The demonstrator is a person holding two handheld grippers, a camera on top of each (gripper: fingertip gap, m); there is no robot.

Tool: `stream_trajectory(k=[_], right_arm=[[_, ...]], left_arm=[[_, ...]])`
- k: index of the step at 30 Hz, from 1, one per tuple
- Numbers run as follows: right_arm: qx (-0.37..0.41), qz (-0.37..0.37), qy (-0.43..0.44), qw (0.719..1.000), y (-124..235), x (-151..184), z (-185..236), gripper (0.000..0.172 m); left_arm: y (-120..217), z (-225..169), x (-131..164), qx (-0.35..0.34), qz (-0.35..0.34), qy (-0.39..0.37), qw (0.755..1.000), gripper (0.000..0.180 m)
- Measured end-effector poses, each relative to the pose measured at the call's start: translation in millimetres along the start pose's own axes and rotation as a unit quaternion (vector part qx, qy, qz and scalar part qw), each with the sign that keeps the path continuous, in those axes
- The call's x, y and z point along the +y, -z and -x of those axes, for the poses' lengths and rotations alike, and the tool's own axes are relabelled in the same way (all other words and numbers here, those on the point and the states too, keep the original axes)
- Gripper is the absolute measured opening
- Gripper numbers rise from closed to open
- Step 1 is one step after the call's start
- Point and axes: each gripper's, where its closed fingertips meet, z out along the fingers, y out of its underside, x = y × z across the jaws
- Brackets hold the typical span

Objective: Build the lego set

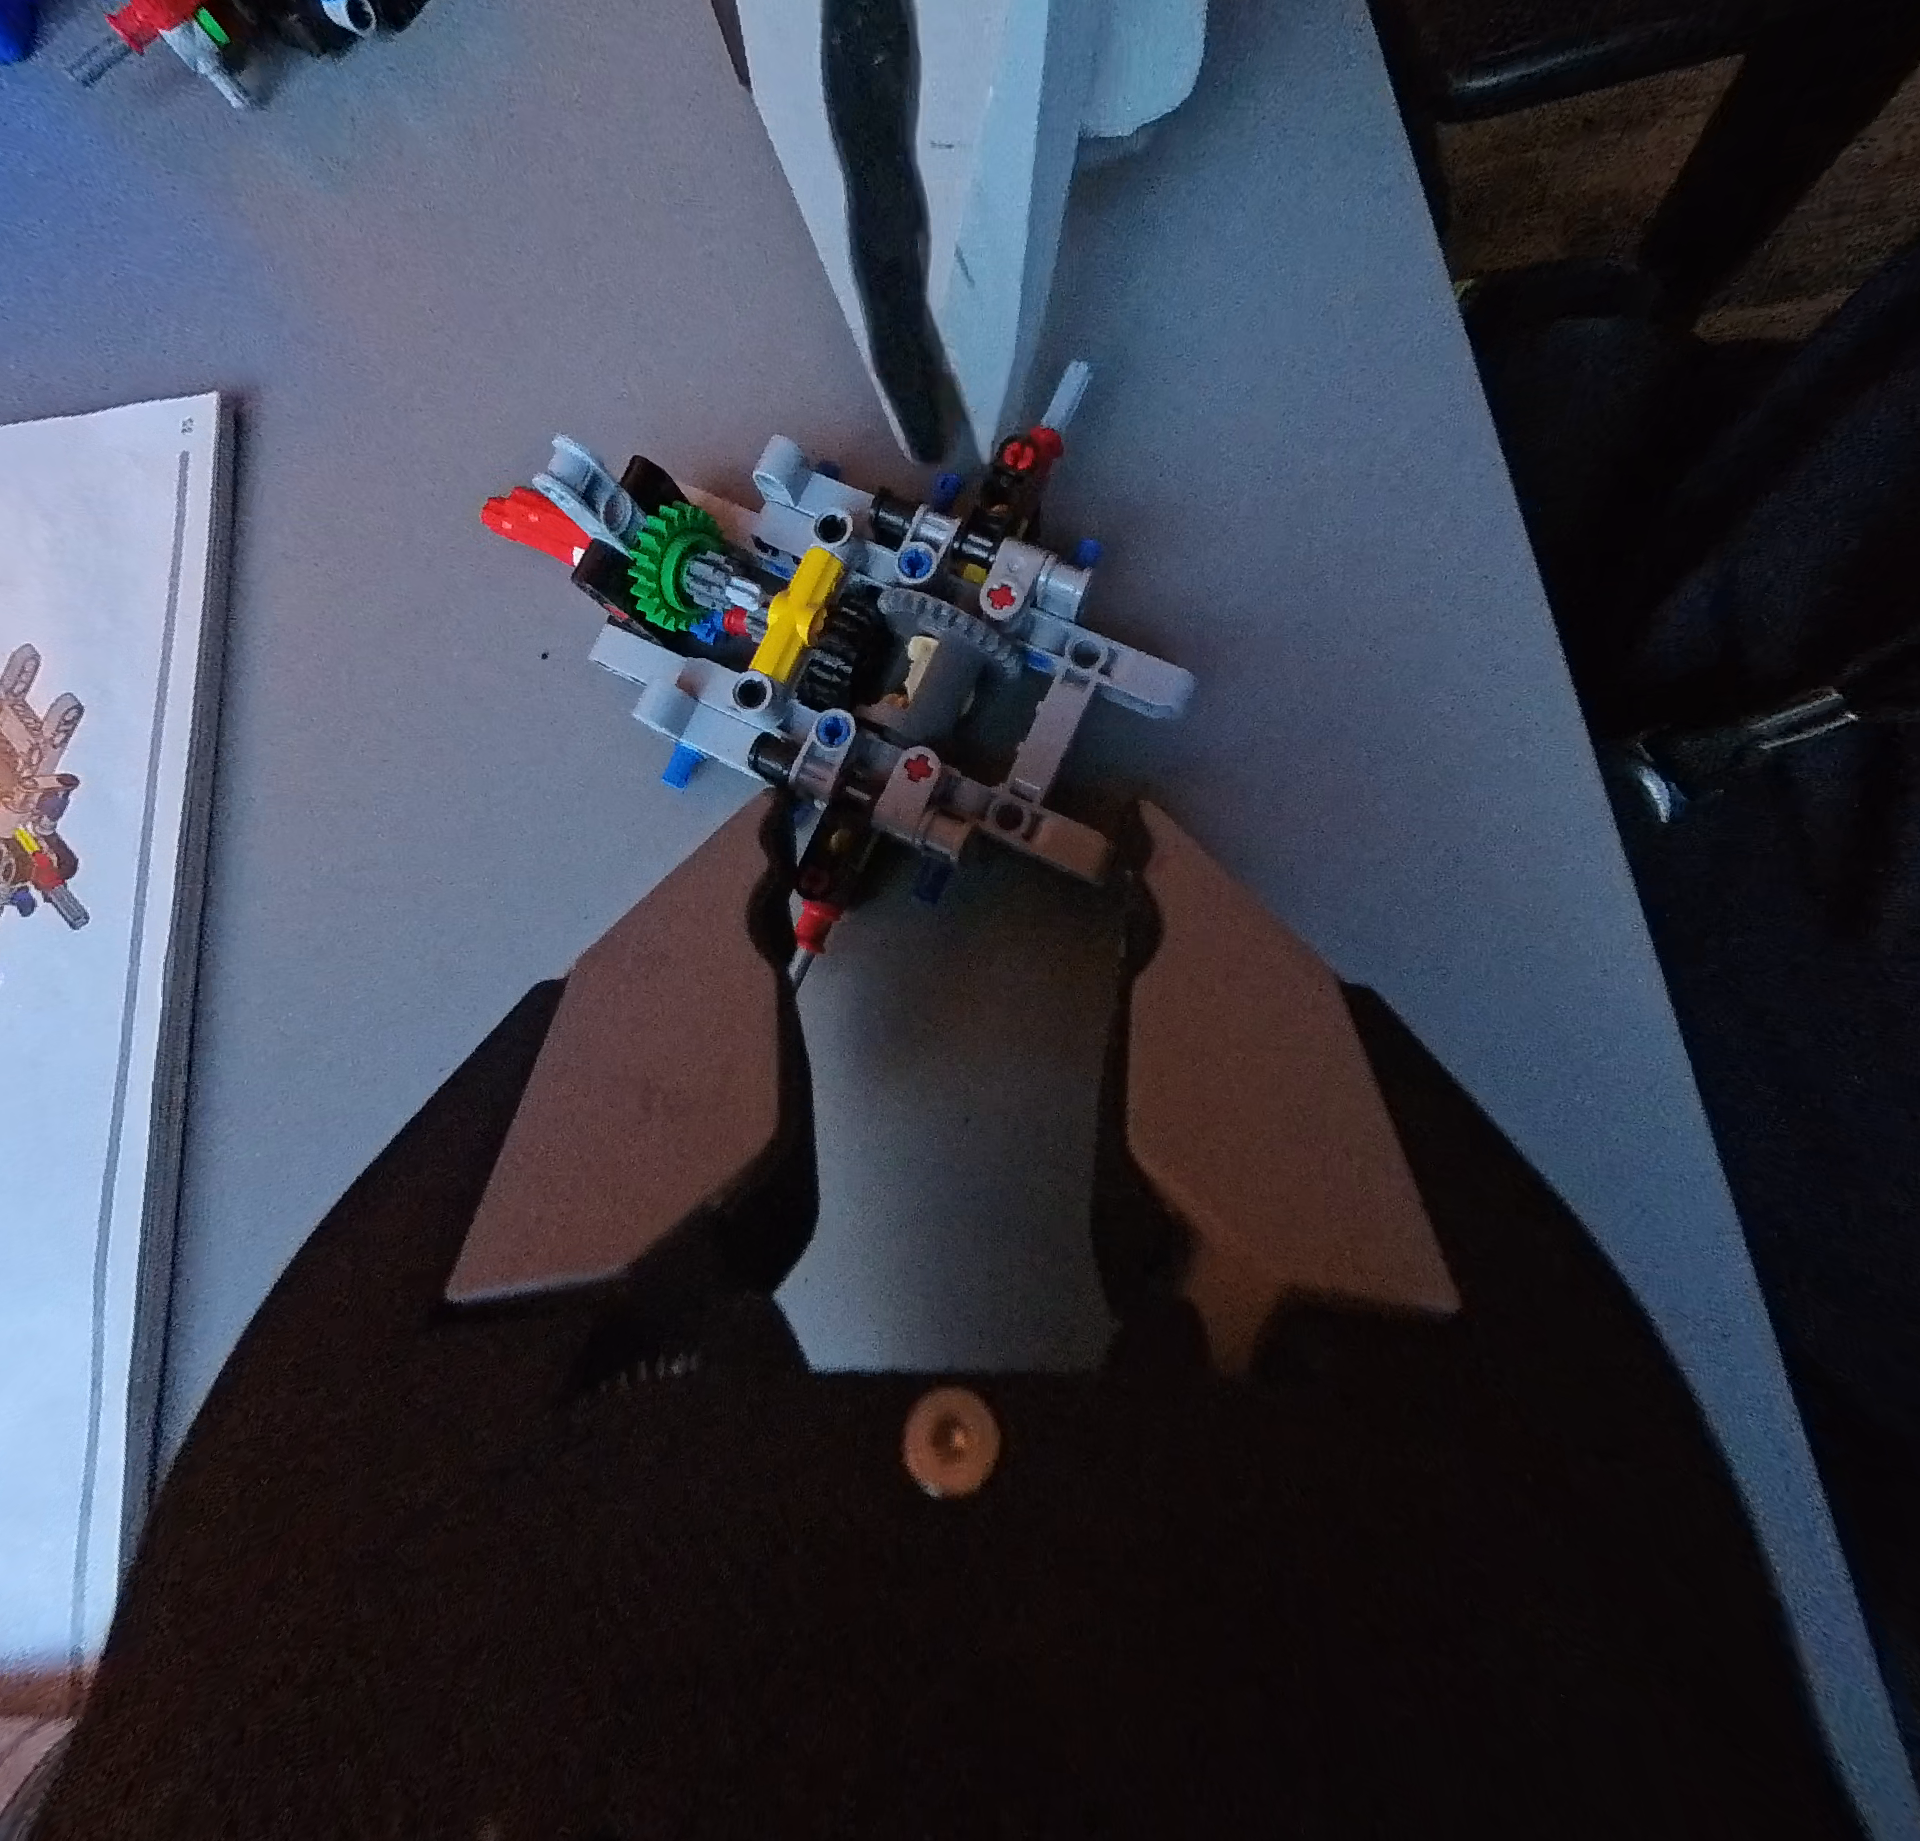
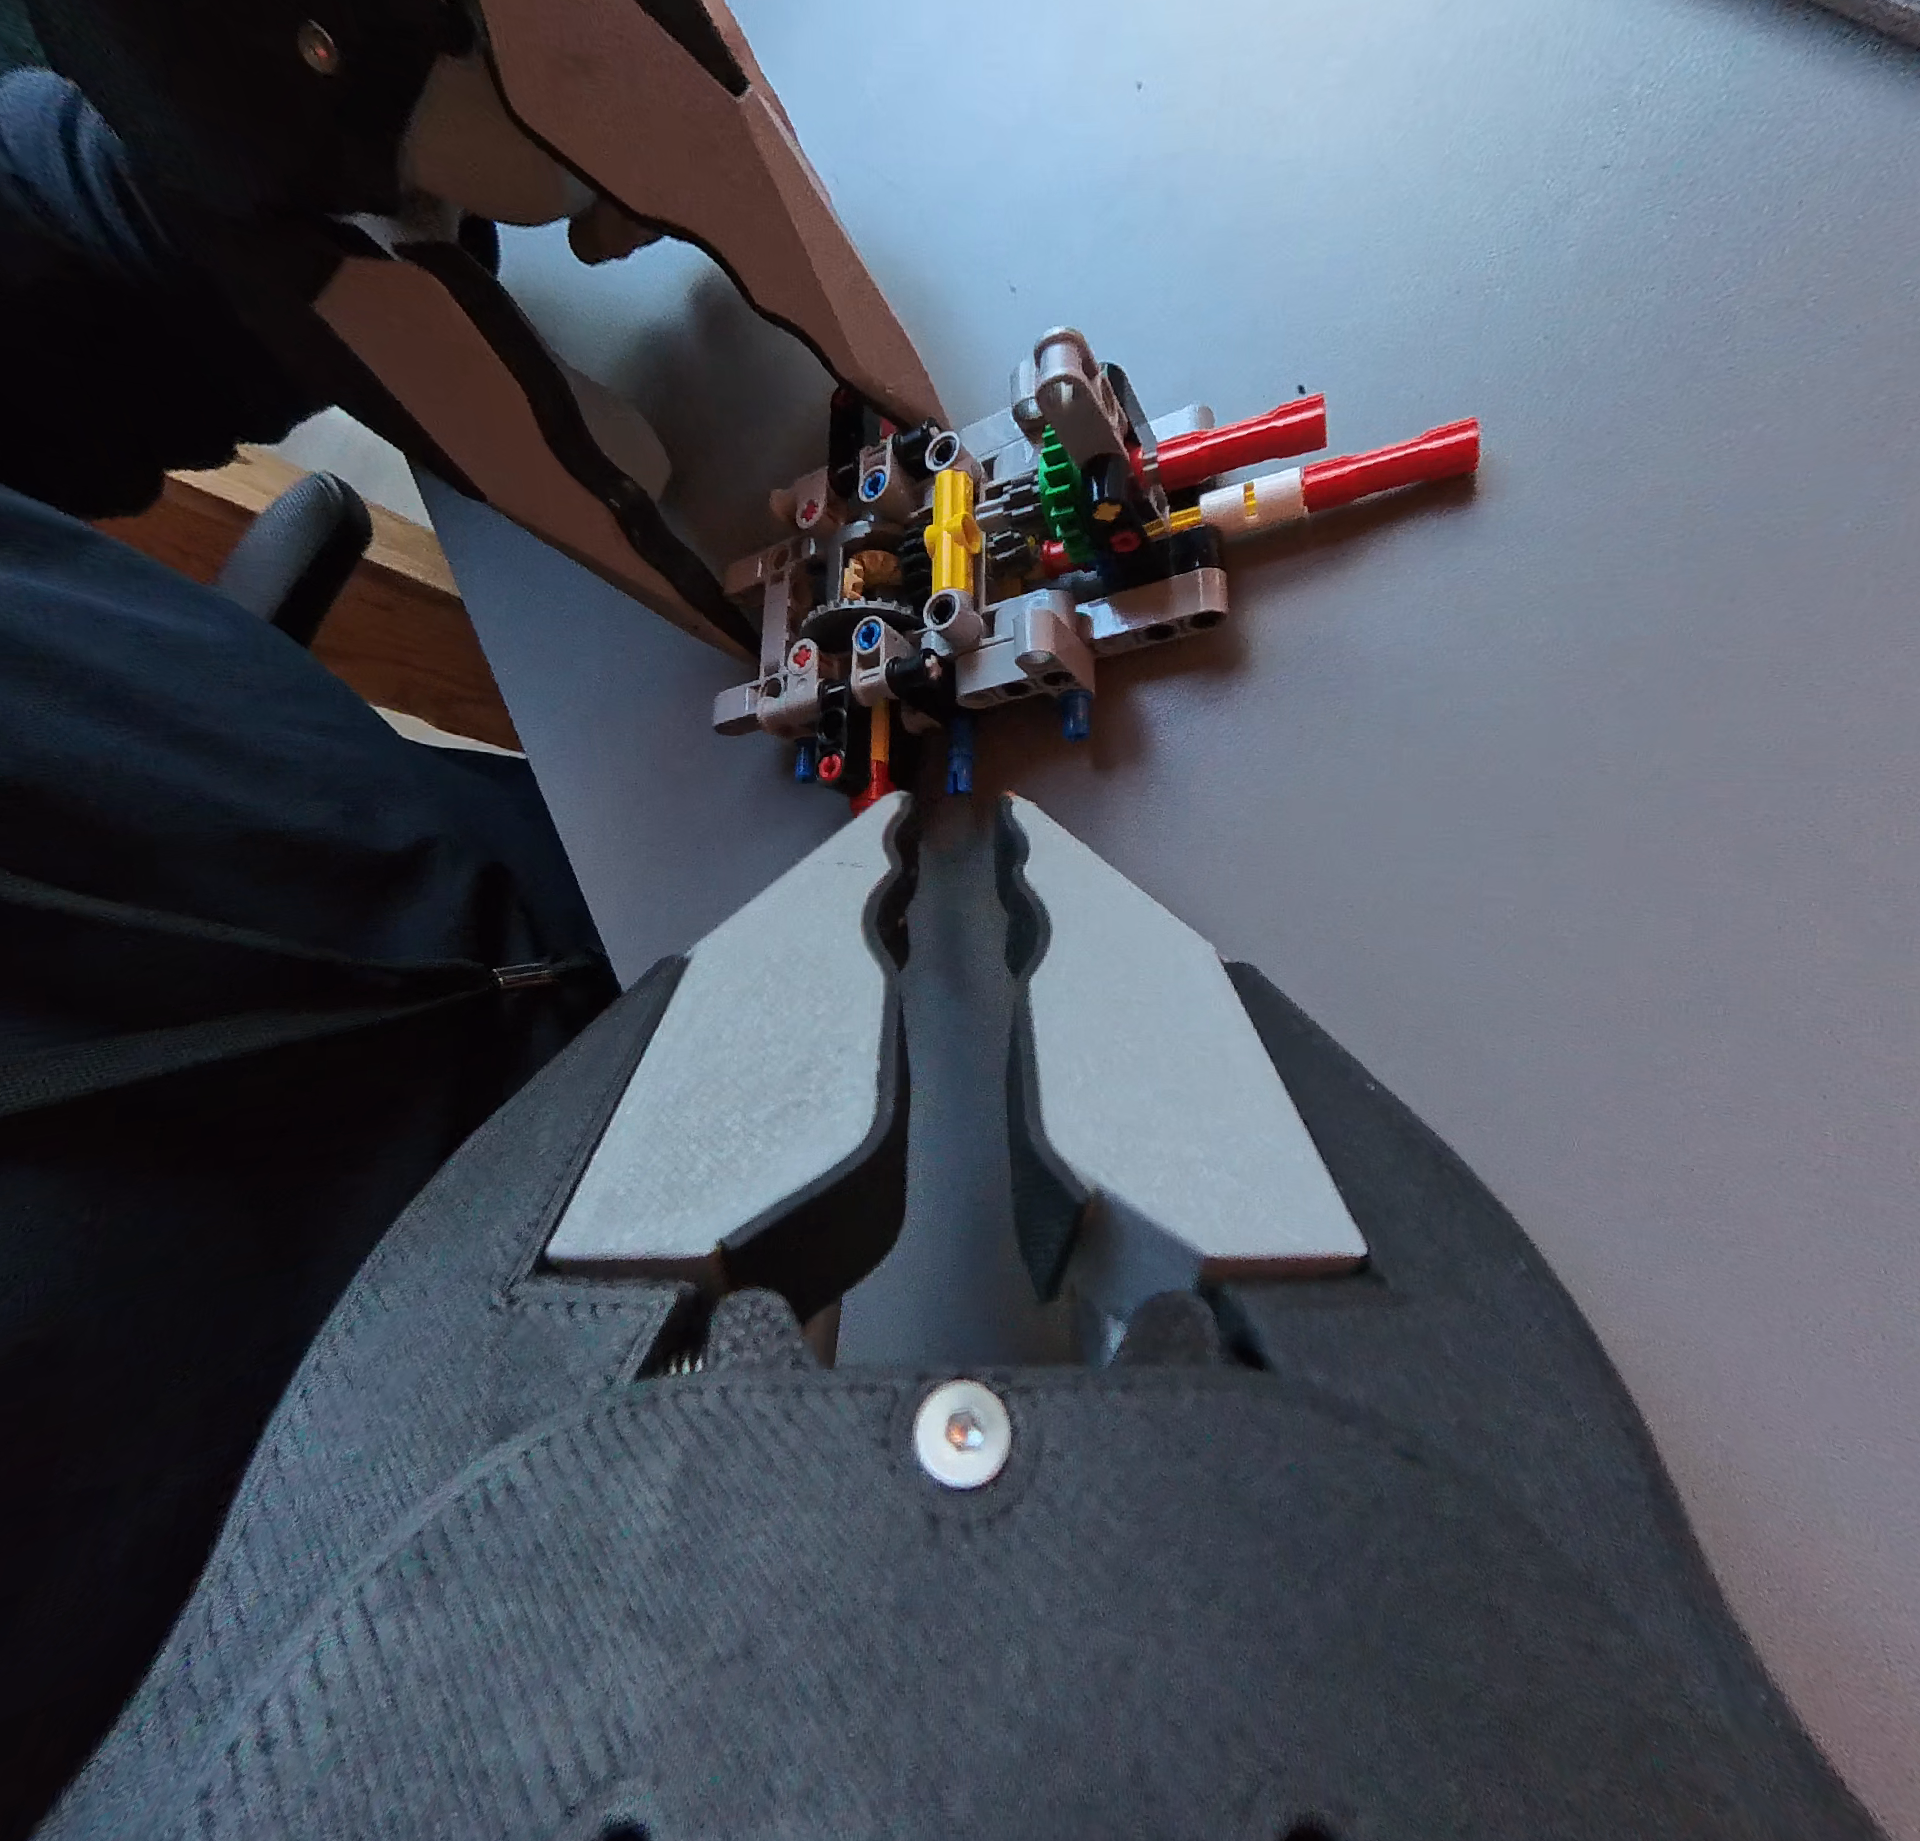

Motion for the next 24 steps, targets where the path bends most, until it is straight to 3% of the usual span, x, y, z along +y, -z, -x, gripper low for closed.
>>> stream_trajectory(k=[6, 24], right_arm=[[0.01, 0.014, 0.018, 1.0, -6, 1, -1, 0.0], [0.014, -0.004, 0.044, 0.999, -15, -11, -5, 0.0]], left_arm=[[0, 0, 0, 0.0, 0.001, 0.0, 1.0, 0.059], [1, 6, 2, -0.005, -0.009, 0.016, 1.0, 0.058]])
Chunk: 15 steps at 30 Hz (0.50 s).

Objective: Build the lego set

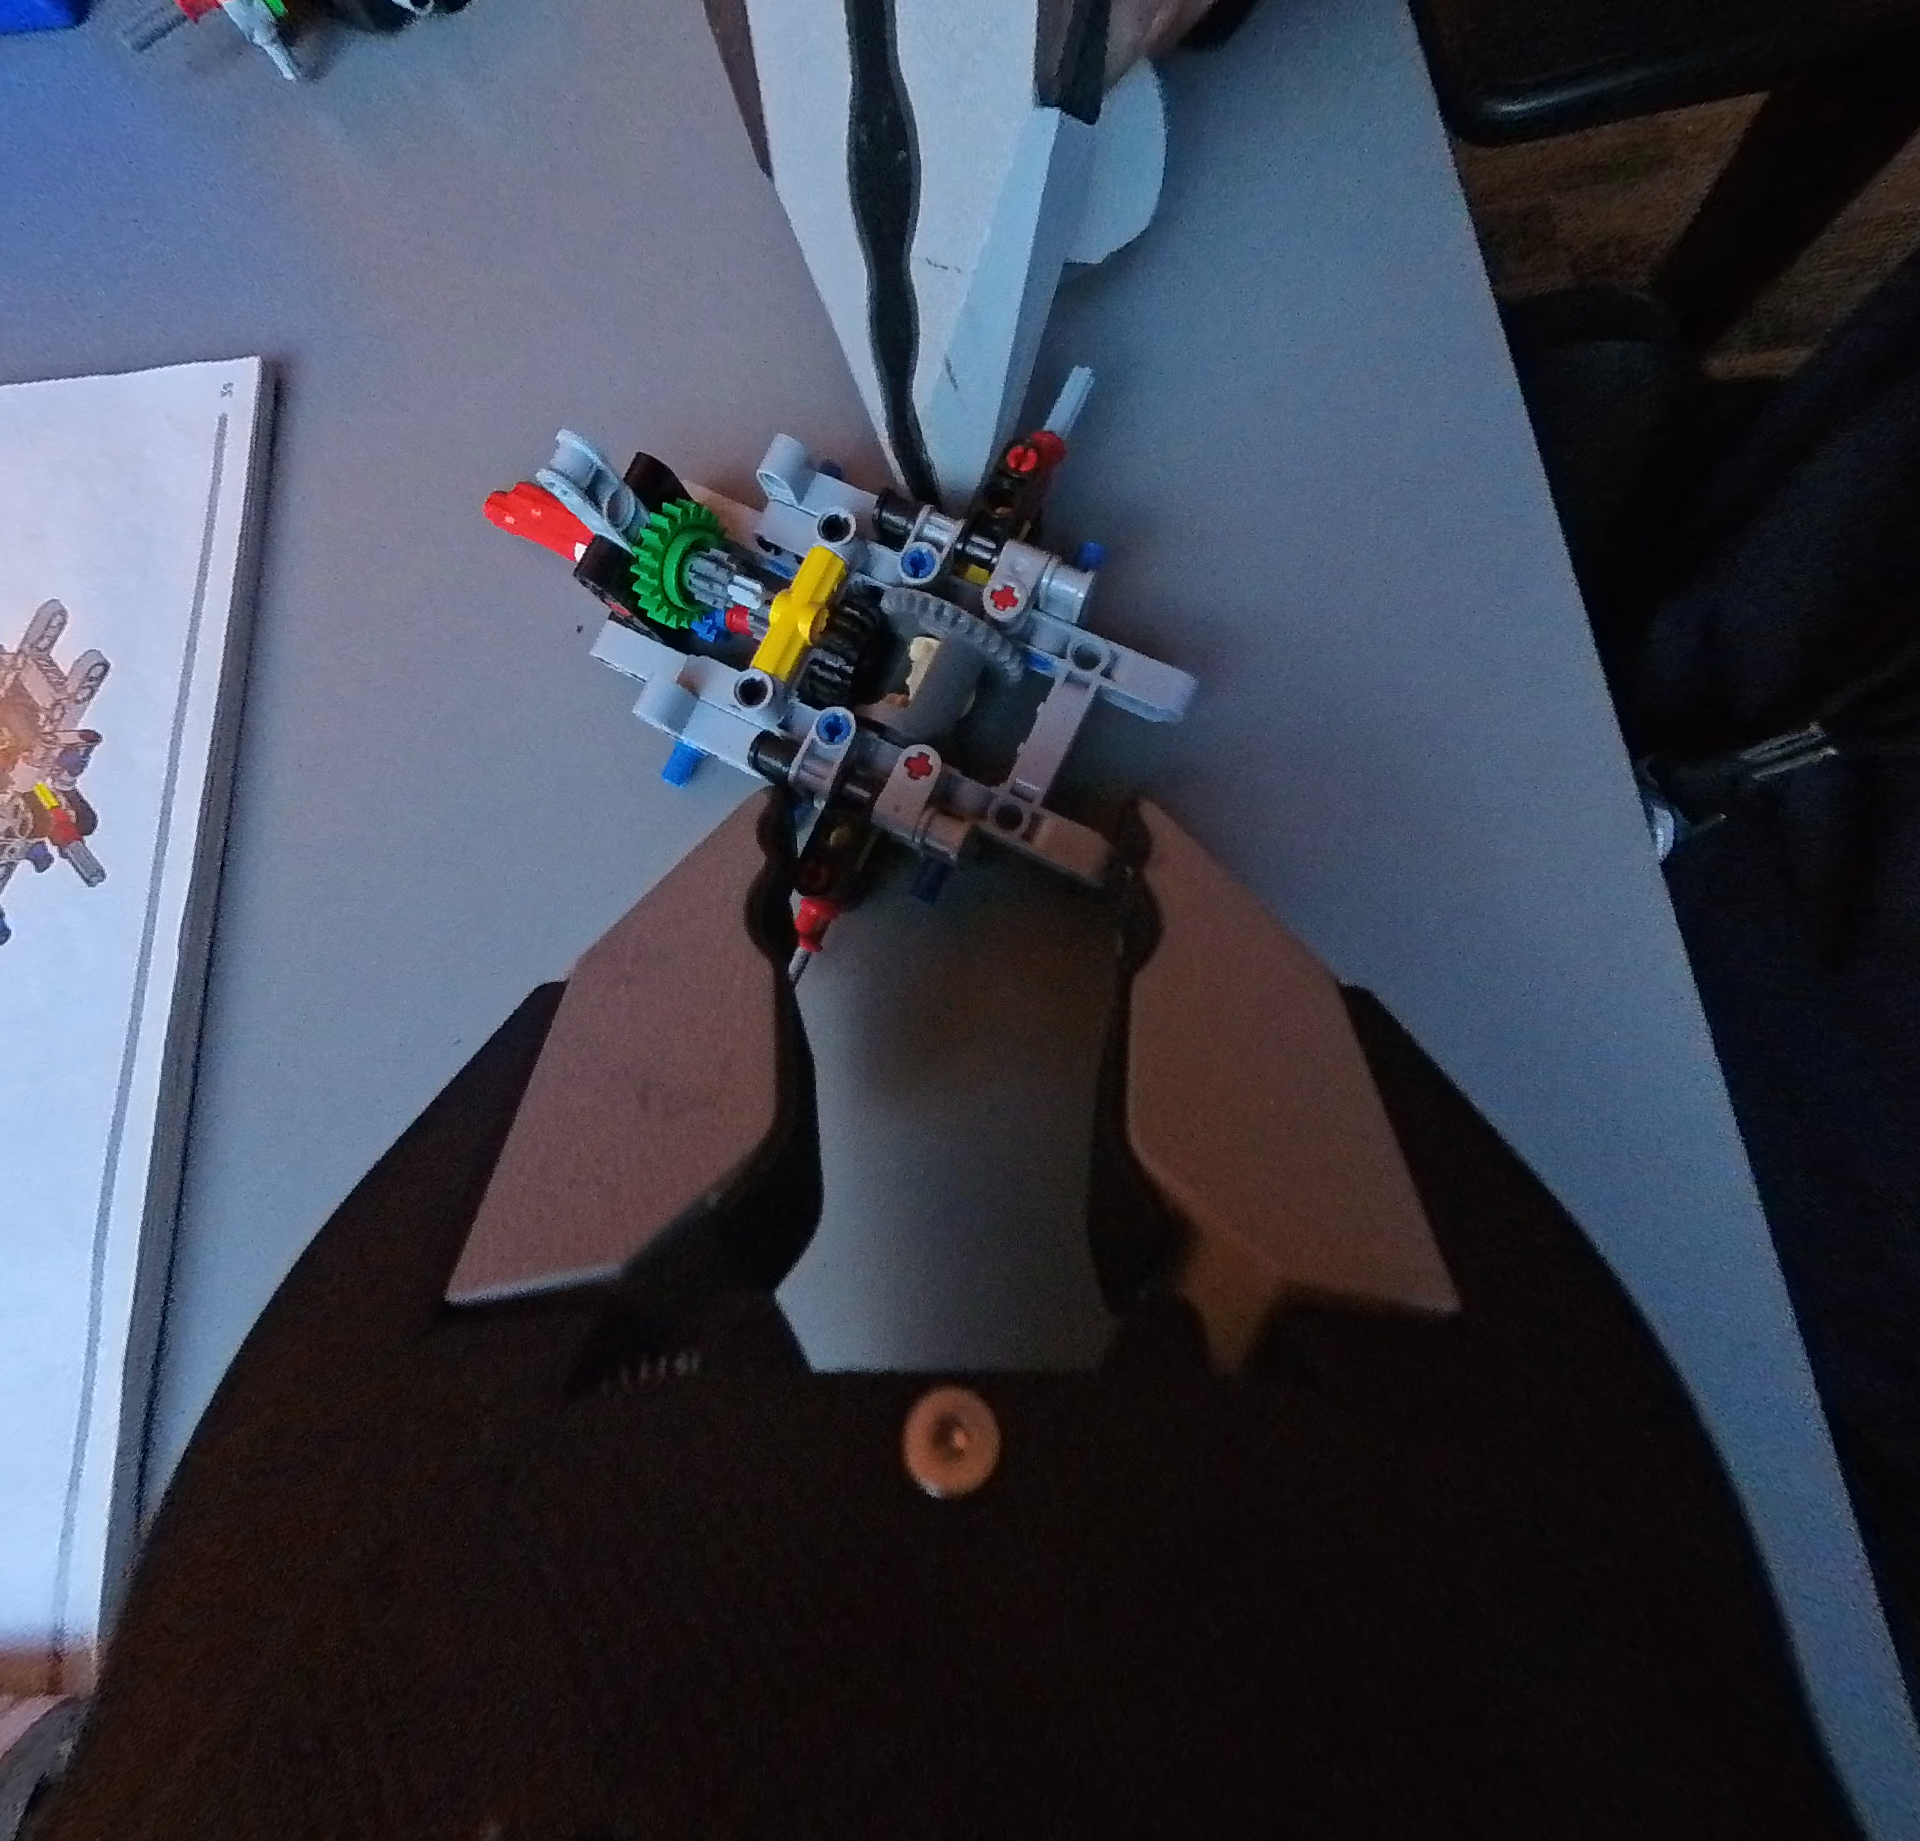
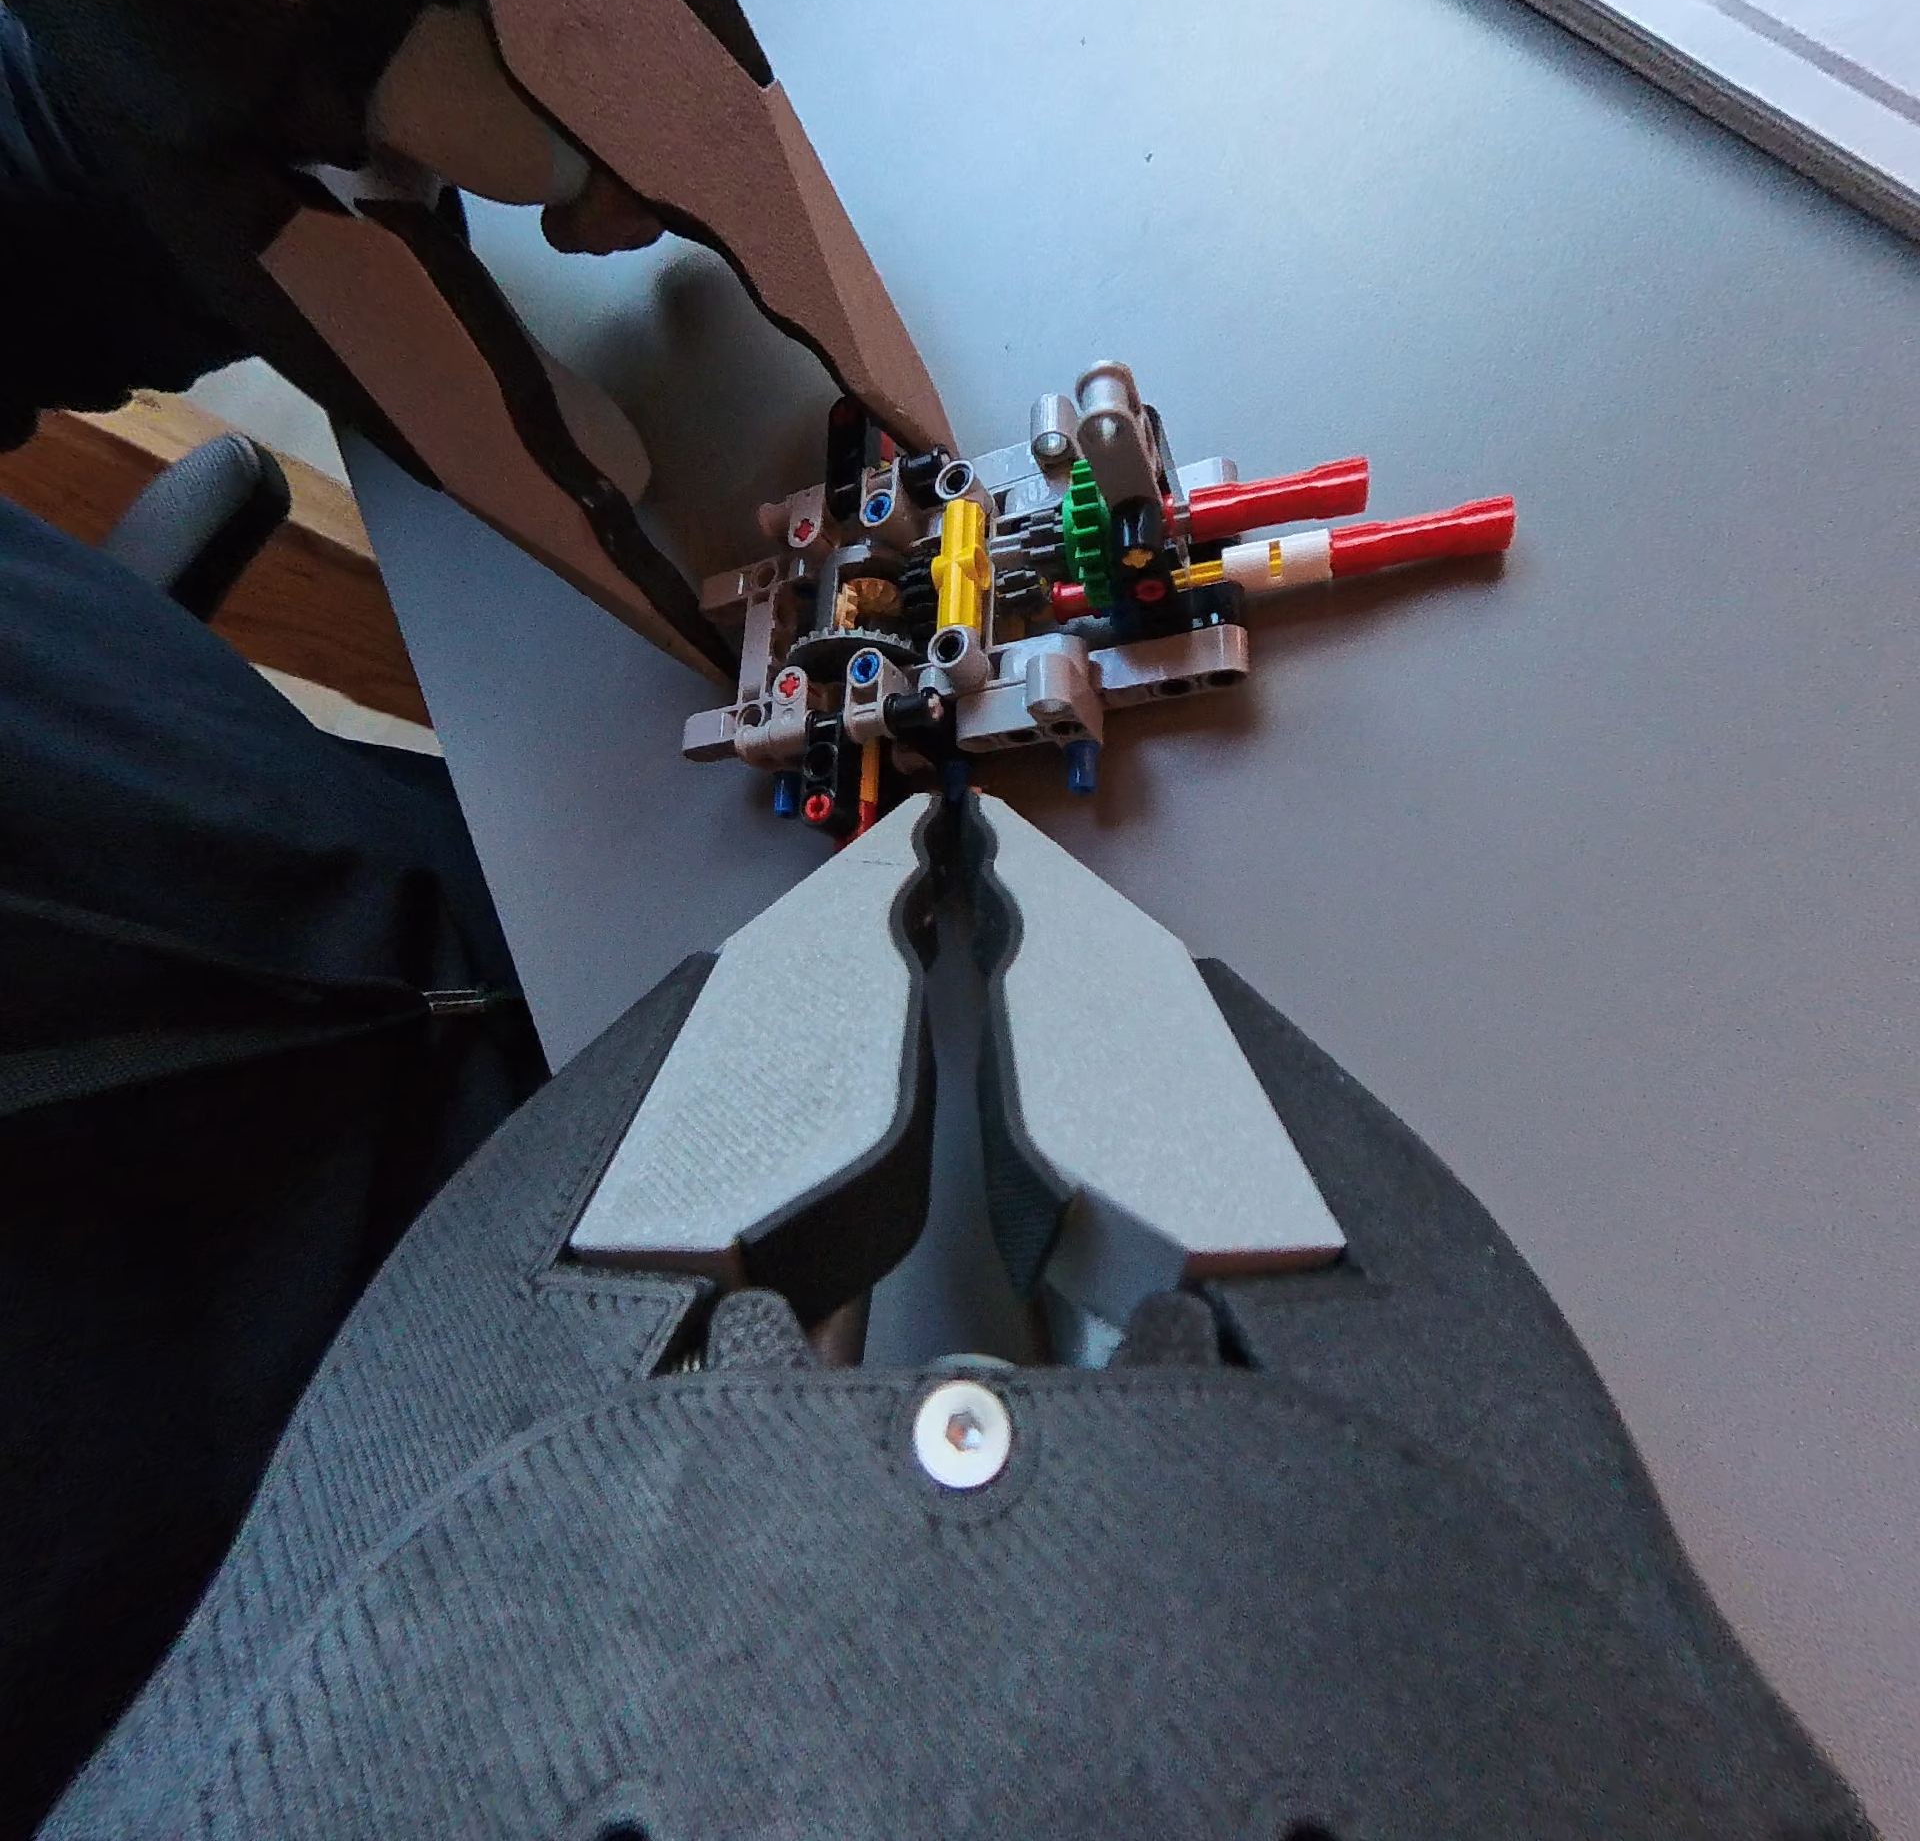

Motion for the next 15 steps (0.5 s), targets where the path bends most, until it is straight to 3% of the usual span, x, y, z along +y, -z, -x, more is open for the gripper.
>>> stream_trajectory(k=[8, 12, 15], right_arm=[[-0.034, -0.008, -0.031, 0.999, -1, -4, -1, 0.0], [-0.091, -0.042, 0.004, 0.995, 9, -7, 20, 0.0], [-0.066, -0.076, 0.031, 0.994, 27, -8, 12, 0.014]], left_arm=[[2, 4, 2, 0.002, 0.002, 0.01, 1.0, 0.058], [11, -6, 2, 0.053, -0.018, -0.01, 0.998, 0.058], [20, -1, 8, 0.065, -0.031, -0.004, 0.997, 0.075]])
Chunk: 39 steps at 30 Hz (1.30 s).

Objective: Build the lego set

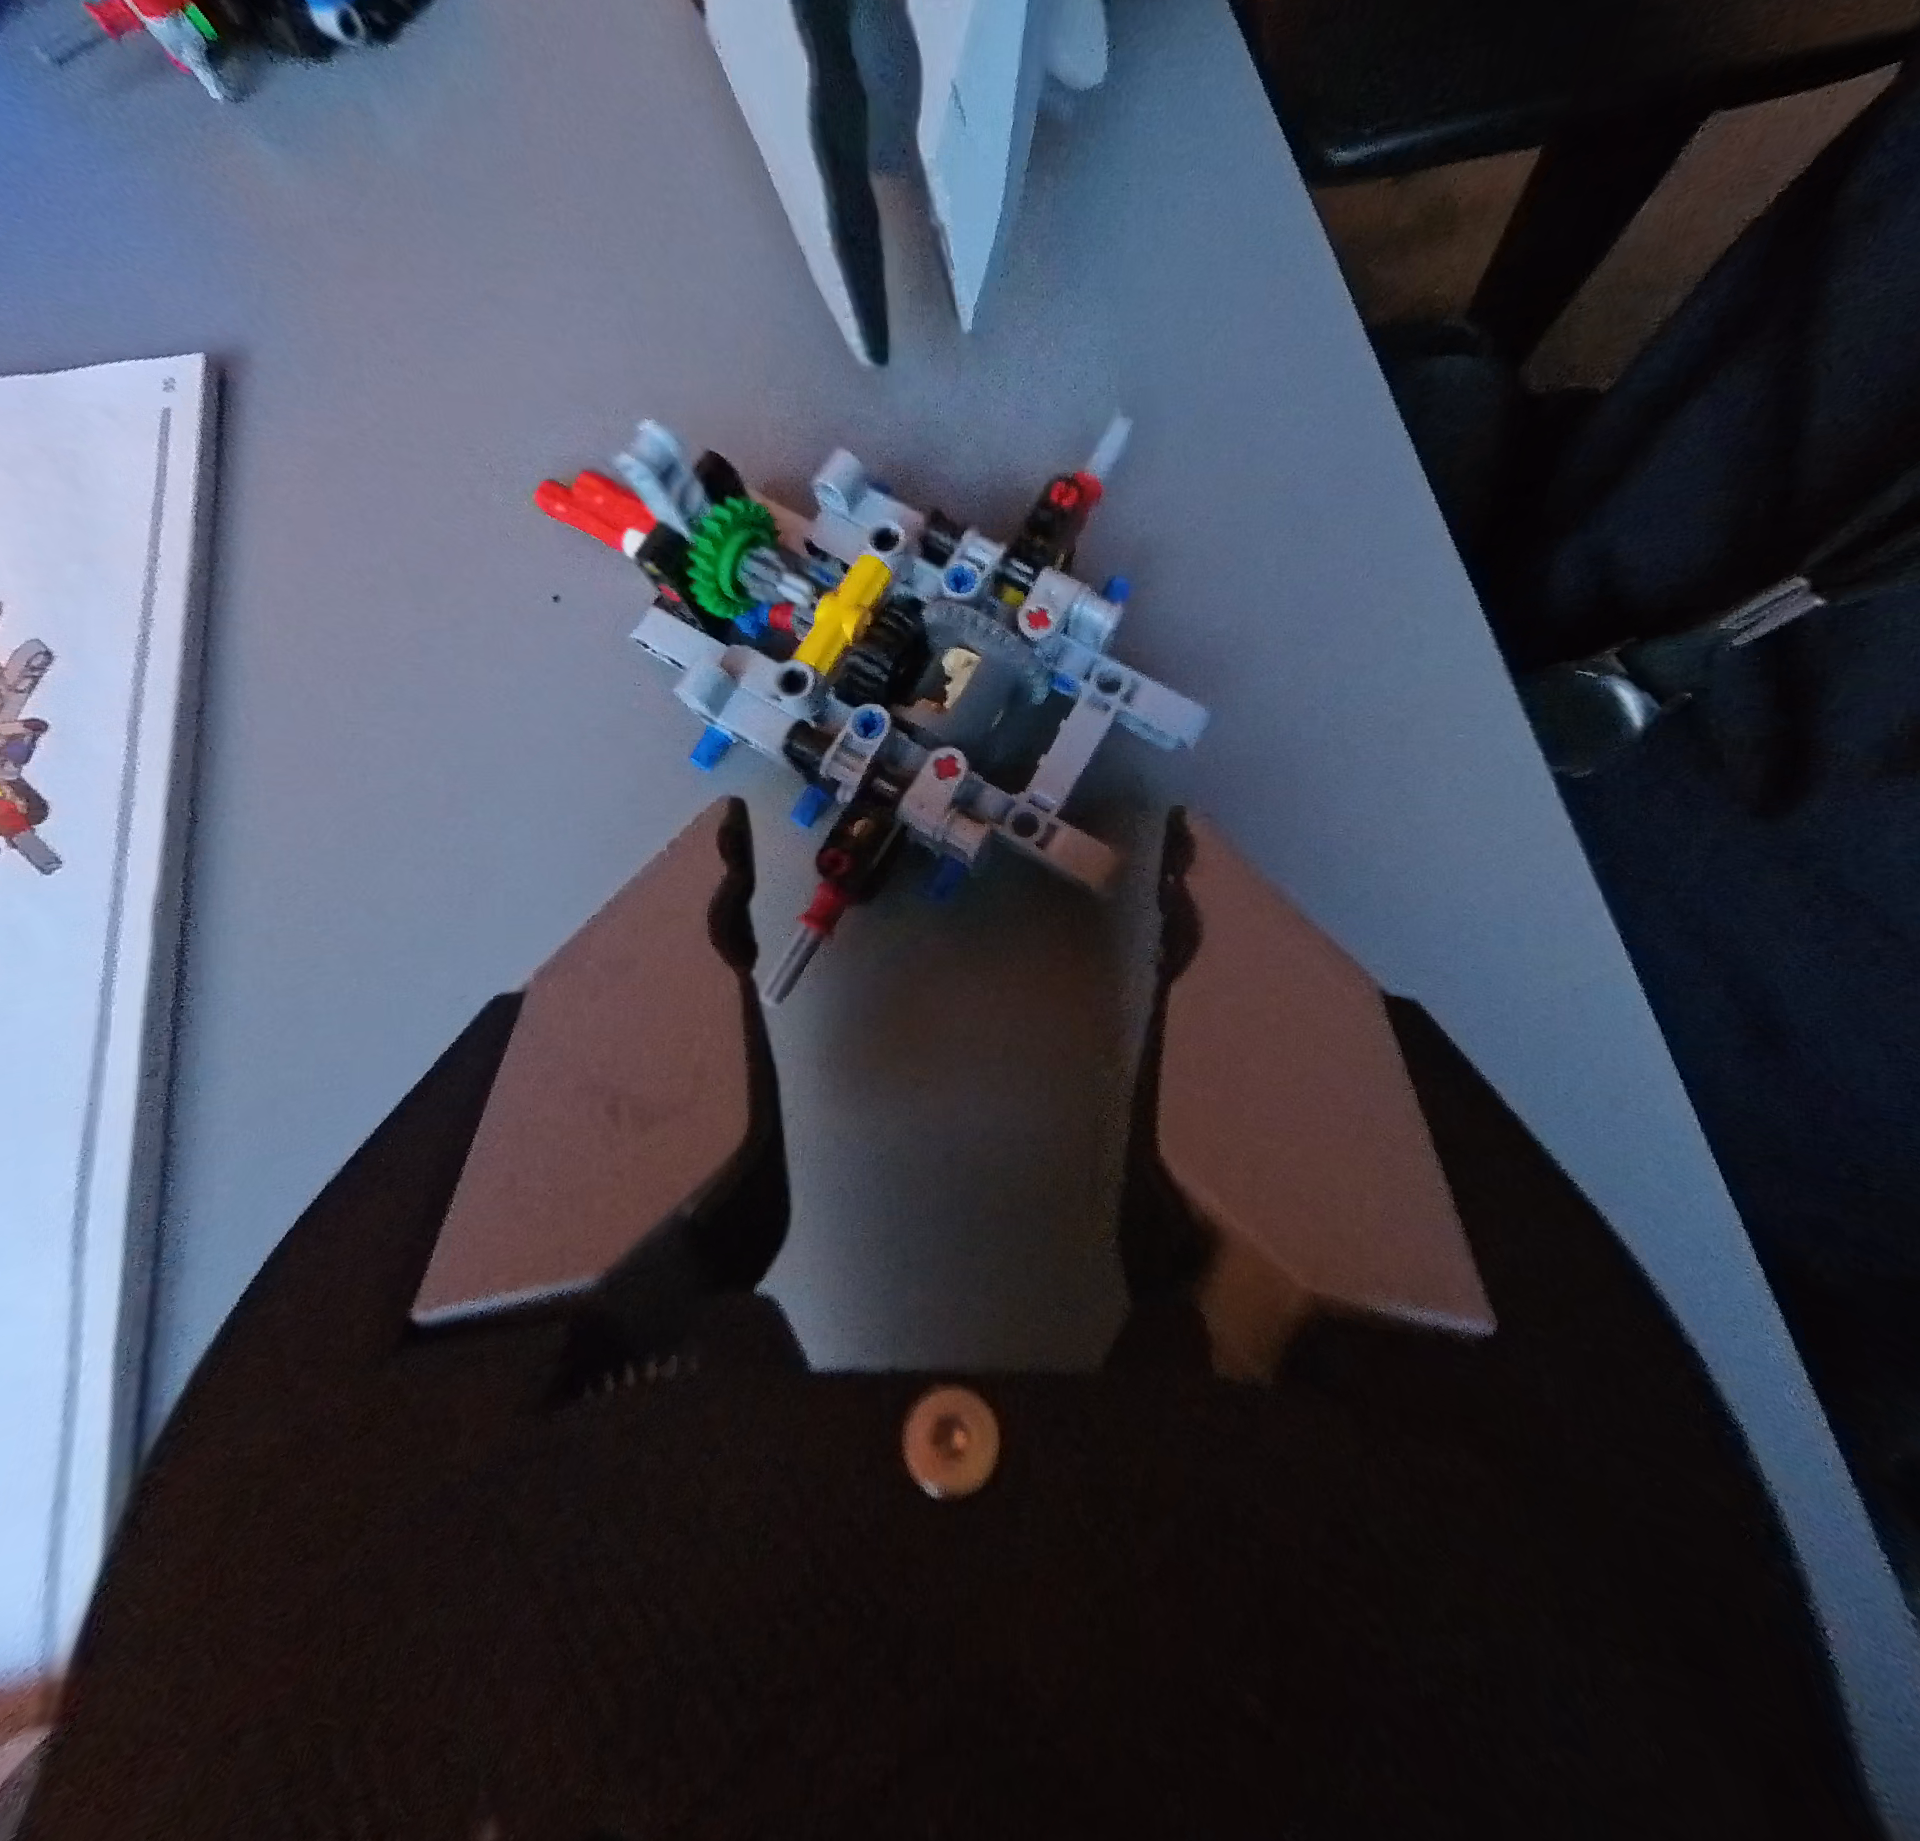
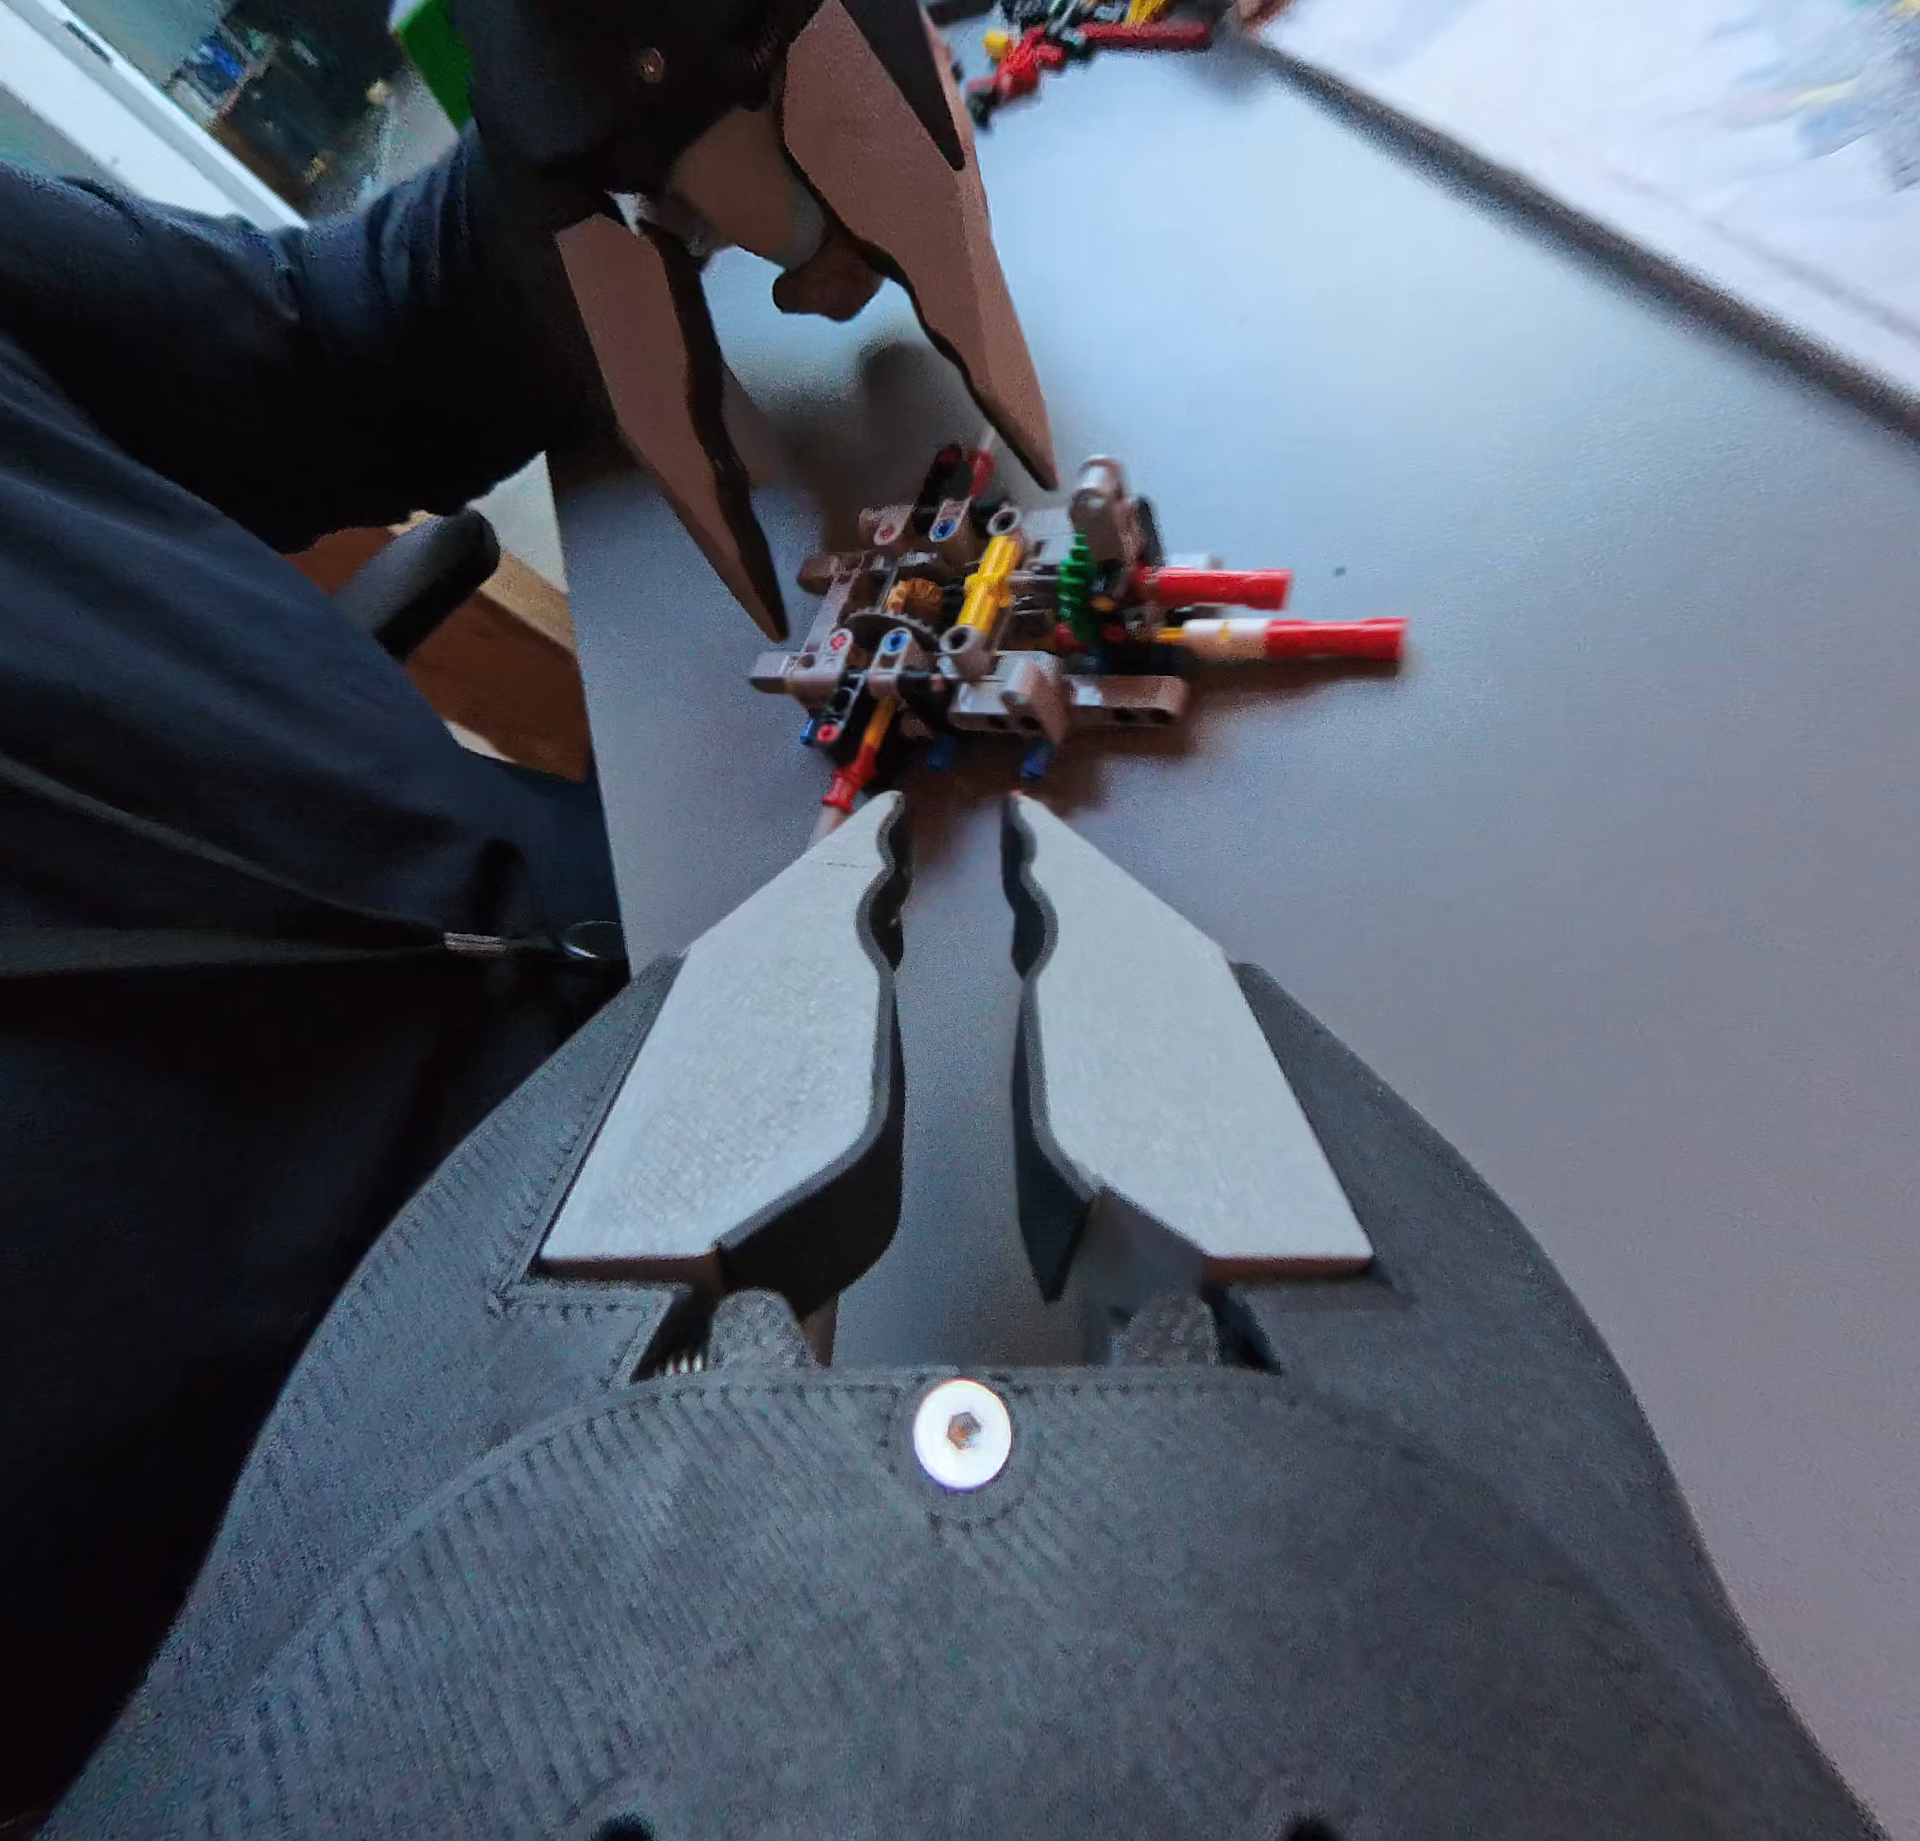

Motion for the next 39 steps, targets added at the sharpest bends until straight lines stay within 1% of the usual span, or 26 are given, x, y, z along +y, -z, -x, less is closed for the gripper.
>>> stream_trajectory(k=[2, 4, 5, 8, 9, 12, 14, 16, 19, 21, 23, 24, 25, 27, 28, 29, 30, 32, 33, 34, 35, 38, 39], right_arm=[[0.022, -0.015, 0.014, 1.0, 10, -4, -10, 0.025], [0.051, -0.009, 0.024, 0.998, 14, -5, -26, 0.032], [0.069, 0.0, 0.036, 0.997, 14, -6, -34, 0.034], [0.105, 0.048, 0.08, 0.99, 6, -6, -58, 0.048], [0.106, 0.061, 0.093, 0.988, 2, -7, -62, 0.049], [0.069, 0.074, 0.116, 0.988, -10, -12, -57, 0.053], [0.061, 0.076, 0.123, 0.988, -15, -13, -53, 0.062], [0.071, 0.079, 0.141, 0.984, -17, -12, -52, 0.065], [0.085, 0.082, 0.163, 0.979, -17, -10, -52, 0.062], [0.094, 0.072, 0.166, 0.979, -16, -13, -54, 0.054], [0.124, 0.061, 0.163, 0.977, -11, -18, -65, 0.057], [0.133, 0.062, 0.166, 0.975, -9, -19, -69, 0.06], [0.138, 0.068, 0.175, 0.973, -9, -18, -72, 0.061], [0.14, 0.088, 0.208, 0.964, -13, -15, -73, 0.057], [0.133, 0.09, 0.229, 0.96, -17, -15, -70, 0.052], [0.123, 0.093, 0.251, 0.956, -22, -16, -65, 0.043], [0.116, 0.094, 0.269, 0.951, -26, -17, -62, 0.034], [0.107, 0.101, 0.288, 0.946, -33, -19, -59, 0.011], [0.102, 0.107, 0.291, 0.945, -34, -18, -58, 0.006], [0.097, 0.113, 0.289, 0.946, -33, -18, -58, 0.006], [0.085, 0.115, 0.275, 0.951, -33, -17, -56, 0.005], [0.047, 0.108, 0.206, 0.972, -28, -28, -48, 0.004], [0.03, 0.108, 0.179, 0.977, -25, -34, -44, 0.003]], left_arm=[[11, 5, -5, -0.009, -0.024, 0.0, 1.0, 0.076], [19, 9, -5, -0.017, -0.027, -0.001, 0.999, 0.081], [20, 9, -4, -0.016, -0.023, 0.002, 1.0, 0.088], [11, 14, 12, -0.034, 0.013, -0.006, 0.999, 0.087], [6, 18, 20, -0.046, 0.033, -0.014, 0.998, 0.087], [8, 29, 22, -0.061, 0.026, 0.005, 0.998, 0.082], [13, 36, 28, -0.067, 0.022, 0.022, 0.997, 0.085], [18, 43, 33, -0.075, 0.015, 0.051, 0.996, 0.087], [29, 61, 44, -0.102, 0.014, 0.087, 0.991, 0.085], [41, 74, 56, -0.123, 0.022, 0.092, 0.988, 0.077], [52, 69, 54, -0.126, 0.008, 0.106, 0.986, 0.078], [54, 61, 49, -0.113, -0.009, 0.113, 0.987, 0.079], [53, 50, 43, -0.097, -0.019, 0.114, 0.988, 0.08], [46, 34, 45, -0.098, 0.003, 0.112, 0.989, 0.083], [39, 32, 49, -0.11, 0.022, 0.104, 0.988, 0.085], [30, 28, 50, -0.123, 0.037, 0.088, 0.988, 0.088], [24, 26, 42, -0.131, 0.021, 0.077, 0.988, 0.087], [14, 24, 29, -0.152, 0.004, 0.053, 0.987, 0.069], [14, 28, 28, -0.174, 0.005, 0.053, 0.983, 0.066], [17, 36, 29, -0.193, 0.006, 0.05, 0.98, 0.052], [18, 37, 30, -0.19, 0.006, 0.053, 0.98, 0.048], [20, 38, 32, -0.158, 0.005, 0.09, 0.983, 0.046], [21, 38, 31, -0.141, 0.001, 0.101, 0.985, 0.039]])
